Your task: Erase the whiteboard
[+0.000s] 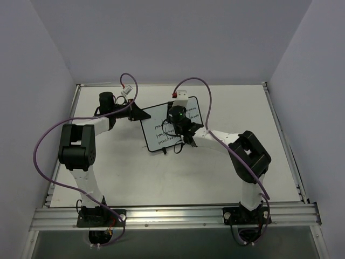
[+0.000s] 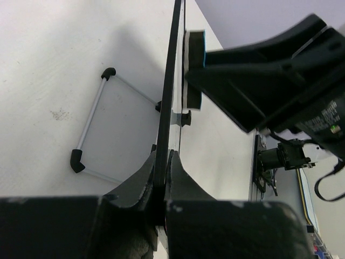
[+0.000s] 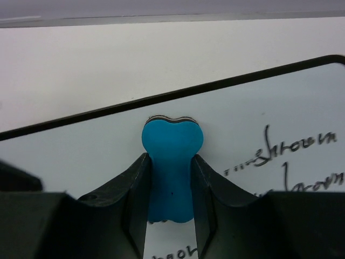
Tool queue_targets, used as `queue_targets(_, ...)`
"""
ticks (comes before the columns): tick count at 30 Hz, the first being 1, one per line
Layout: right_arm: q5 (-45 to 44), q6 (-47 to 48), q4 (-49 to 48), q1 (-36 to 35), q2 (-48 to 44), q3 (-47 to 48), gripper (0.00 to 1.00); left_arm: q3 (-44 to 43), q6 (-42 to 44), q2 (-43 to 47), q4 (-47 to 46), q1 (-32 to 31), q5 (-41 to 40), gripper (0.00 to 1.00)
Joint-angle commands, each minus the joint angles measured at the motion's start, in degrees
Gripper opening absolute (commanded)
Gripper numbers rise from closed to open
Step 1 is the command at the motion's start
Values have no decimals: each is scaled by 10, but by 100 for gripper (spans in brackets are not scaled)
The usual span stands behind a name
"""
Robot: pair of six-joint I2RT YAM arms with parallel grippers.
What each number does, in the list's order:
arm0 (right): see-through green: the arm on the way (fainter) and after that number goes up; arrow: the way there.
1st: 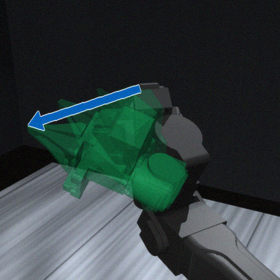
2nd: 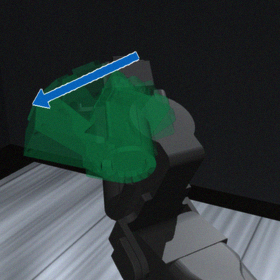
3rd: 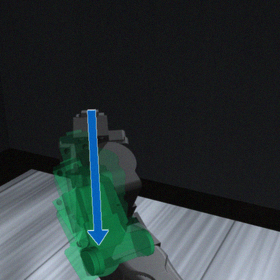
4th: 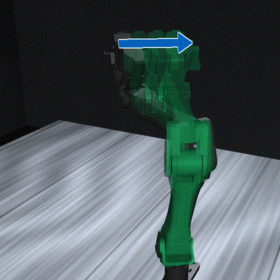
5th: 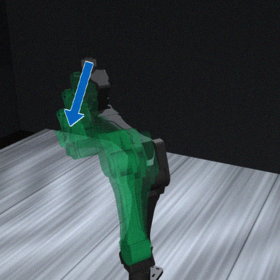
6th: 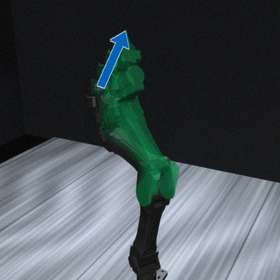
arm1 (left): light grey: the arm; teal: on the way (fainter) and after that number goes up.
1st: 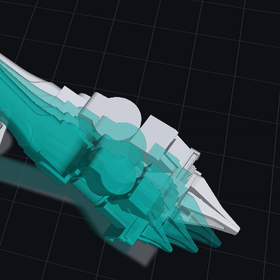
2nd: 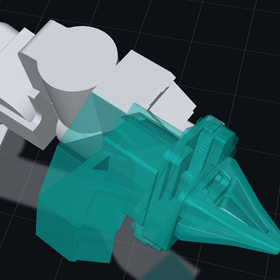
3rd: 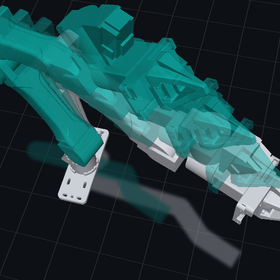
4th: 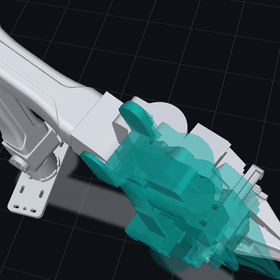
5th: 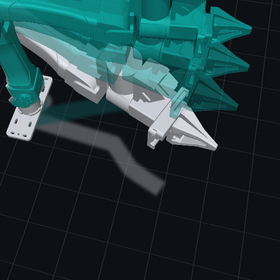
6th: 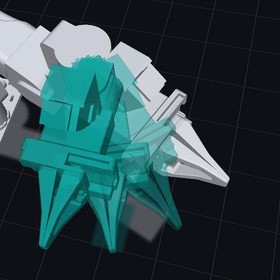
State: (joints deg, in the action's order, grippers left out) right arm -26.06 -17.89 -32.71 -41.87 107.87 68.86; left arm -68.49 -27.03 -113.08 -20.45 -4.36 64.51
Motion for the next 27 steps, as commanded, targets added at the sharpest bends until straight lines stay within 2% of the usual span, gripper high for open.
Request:
queue_targets(1, -9, -15, -18, -32, -8, 0, 0, 17, 111, -14, 15, 14, -126, 2)
queue_targets(11, -28, -41, -28, -89, 31, 40, 0, 18, 113, -14, 16, 13, -126, 2)
queue_targets(21, -44, -37, -3, -88, 58, 85, 0, 18, 114, -14, 16, 13, -124, 2)
queue_targets(27, -56, -31, 0, -77, 63, 80, 0, 17, 114, -14, 16, 13, -122, 2)
